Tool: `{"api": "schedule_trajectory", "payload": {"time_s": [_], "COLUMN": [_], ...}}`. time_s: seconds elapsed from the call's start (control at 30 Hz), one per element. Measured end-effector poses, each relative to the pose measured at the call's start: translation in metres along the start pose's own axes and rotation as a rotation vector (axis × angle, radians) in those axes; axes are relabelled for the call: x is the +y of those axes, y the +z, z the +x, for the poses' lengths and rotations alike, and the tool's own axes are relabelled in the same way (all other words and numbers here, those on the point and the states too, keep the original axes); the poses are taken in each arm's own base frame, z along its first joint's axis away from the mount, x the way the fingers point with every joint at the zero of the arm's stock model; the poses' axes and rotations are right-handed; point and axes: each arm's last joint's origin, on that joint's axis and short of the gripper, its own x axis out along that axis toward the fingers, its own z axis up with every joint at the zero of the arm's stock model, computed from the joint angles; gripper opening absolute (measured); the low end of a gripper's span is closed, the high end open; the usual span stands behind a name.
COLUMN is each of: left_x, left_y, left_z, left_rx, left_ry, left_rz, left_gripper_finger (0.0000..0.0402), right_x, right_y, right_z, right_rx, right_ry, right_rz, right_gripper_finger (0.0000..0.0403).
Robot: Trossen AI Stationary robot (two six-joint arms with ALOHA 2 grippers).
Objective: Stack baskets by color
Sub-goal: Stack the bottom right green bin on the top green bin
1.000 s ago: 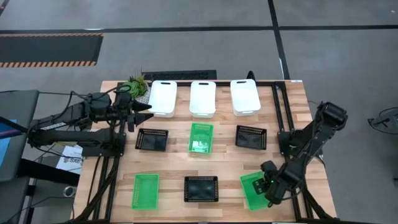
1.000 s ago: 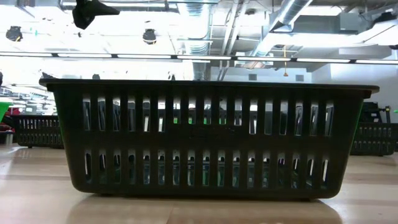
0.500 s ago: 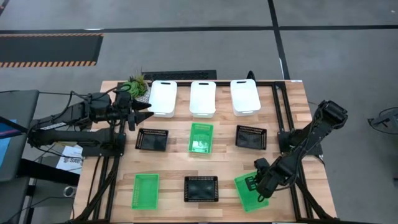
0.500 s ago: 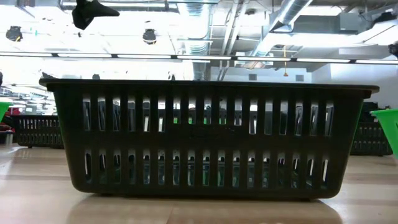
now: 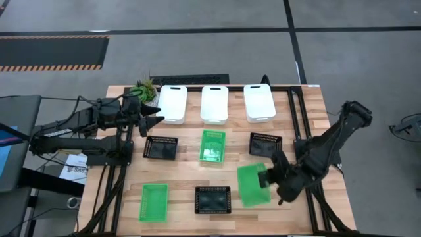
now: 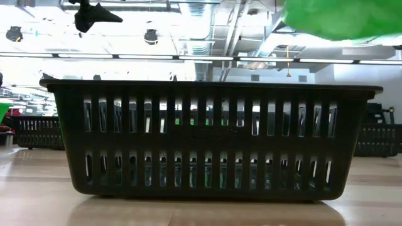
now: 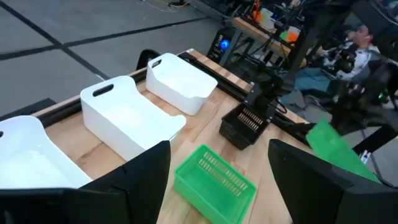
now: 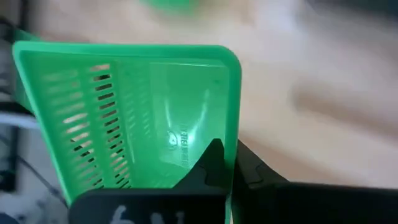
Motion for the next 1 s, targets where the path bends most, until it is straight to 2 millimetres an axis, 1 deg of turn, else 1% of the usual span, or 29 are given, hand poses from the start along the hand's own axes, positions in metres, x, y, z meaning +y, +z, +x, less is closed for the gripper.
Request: {"api": "schedule_trajectory", "payload": {"time_s": [0.1,0.17,0.3,0.37,0.43,0.53,0.6,0.67,0.87,1.0], "left_x": [0.000,0.001,0.001,0.001,0.001,0.002,0.003,0.004,0.005,0.006], "left_y": [0.001,0.001,0.003,0.005,0.006,0.007,0.005,0.004,0.001,0.000], "left_z": [-0.001,-0.004,-0.009,-0.013,-0.015,-0.018,-0.019,-0.019,-0.019,-0.019], "left_rx": [-0.013,-0.024,-0.048,-0.049,-0.042,-0.031,-0.015,0.000,0.026,0.030], "left_ry": [0.011,0.014,0.030,0.029,0.044,0.076,0.100,0.112,0.130,0.133], "left_rz": [0.000,-0.002,-0.021,-0.020,-0.018,-0.014,-0.017,-0.032,-0.051,-0.051], "left_gripper_finger": [0.0259,0.0259,0.0259,0.0259,0.0259,0.0259,0.0259,0.0259,0.0259,0.0259], "right_x": [0.019,0.030,0.052,0.059,0.060,0.059,0.056,0.054,0.053,0.050], "right_y": [0.026,0.046,0.091,0.115,0.137,0.161,0.163,0.159,0.130,0.121], "right_z": [-0.001,0.002,0.017,0.024,0.033,0.048,0.060,0.076,0.117,0.141], "right_rx": [-0.131,-0.178,-0.249,-0.280,-0.306,-0.329,-0.318,-0.303,-0.247,-0.238], "right_ry": [0.052,0.060,0.119,0.145,0.136,0.128,0.104,0.093,0.123,0.067], "right_rz": [-0.041,-0.089,-0.193,-0.223,-0.234,-0.209,-0.191,-0.158,-0.071,-0.047], "right_gripper_finger": [0.0006,0.0007,0.0007,0.0007,0.0009,0.0014,0.0013,0.0011,0.0019,0.0020]}}
